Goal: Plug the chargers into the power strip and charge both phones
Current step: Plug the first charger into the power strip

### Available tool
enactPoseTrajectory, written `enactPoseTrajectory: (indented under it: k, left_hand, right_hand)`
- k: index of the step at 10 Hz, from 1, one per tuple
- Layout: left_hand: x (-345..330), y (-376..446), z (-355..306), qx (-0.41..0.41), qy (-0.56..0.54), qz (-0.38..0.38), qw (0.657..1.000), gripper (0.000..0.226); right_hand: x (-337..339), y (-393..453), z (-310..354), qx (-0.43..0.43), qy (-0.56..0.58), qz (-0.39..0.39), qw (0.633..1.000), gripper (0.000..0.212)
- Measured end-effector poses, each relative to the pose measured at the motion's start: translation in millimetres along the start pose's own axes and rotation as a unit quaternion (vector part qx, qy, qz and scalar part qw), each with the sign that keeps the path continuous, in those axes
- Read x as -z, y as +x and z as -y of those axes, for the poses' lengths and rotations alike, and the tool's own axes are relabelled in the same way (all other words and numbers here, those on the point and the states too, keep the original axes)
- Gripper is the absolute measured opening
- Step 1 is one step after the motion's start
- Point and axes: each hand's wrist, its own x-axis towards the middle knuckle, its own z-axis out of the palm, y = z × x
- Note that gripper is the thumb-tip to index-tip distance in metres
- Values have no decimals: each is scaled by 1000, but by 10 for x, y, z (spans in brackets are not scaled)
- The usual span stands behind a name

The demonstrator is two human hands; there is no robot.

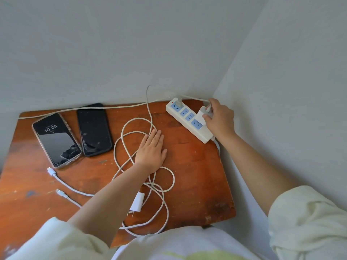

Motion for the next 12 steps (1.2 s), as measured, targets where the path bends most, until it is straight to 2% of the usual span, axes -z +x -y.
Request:
enactPoseTrajectory:
  k: [4,6,8,12]
  left_hand:
    - [-36,-2,22,-4,-26,-16,1000,56]
    - [-40,-5,22,-6,-31,-19,999,56]
    - [-55,-6,30,-7,-31,-21,999,56]
    - [-28,3,4,-3,-36,-21,999,55]
  right_hand:
    - [-25,65,7,-75,33,-22,996,35]
    - [-69,55,7,-61,24,-22,998,33]
    - [-114,-16,58,-29,-34,-20,999,26]
    - [-183,3,66,-20,-41,-13,999,23]
